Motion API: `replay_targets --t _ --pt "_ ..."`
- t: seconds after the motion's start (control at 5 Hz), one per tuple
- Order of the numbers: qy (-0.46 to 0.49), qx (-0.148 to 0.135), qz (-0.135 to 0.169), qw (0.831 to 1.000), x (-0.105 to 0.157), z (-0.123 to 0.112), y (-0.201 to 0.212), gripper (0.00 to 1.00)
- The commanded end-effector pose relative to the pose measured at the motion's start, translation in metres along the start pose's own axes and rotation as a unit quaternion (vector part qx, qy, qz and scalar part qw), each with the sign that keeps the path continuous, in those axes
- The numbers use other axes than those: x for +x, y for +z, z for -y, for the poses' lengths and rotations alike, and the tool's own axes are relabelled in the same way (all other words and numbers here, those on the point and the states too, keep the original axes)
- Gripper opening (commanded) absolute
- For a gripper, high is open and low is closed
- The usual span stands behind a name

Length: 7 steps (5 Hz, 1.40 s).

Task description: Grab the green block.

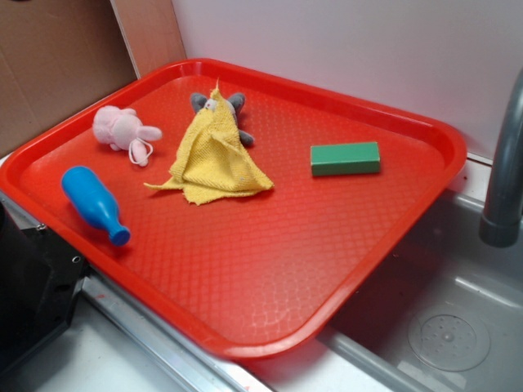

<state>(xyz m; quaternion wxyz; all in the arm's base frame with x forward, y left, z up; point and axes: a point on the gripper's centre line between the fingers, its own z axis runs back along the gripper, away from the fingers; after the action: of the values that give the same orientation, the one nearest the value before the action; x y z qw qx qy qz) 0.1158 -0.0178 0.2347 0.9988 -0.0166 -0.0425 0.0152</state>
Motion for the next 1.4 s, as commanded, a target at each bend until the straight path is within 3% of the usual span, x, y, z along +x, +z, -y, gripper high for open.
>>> replay_targets --t 0.0,0.4,0.6,1.0,1.2 --pt "0.000 0.000 0.000 1.000 0.000 0.000 0.000 1.00" --pt "-0.073 0.002 0.032 0.997 0.013 0.010 -0.012 1.00" --pt "-0.103 -0.002 0.044 0.994 0.034 0.012 -0.025 1.00" --pt "-0.164 -0.018 0.081 0.983 0.090 0.024 -0.056 1.00" --pt "-0.215 -0.030 0.085 0.972 0.127 0.035 -0.080 1.00"
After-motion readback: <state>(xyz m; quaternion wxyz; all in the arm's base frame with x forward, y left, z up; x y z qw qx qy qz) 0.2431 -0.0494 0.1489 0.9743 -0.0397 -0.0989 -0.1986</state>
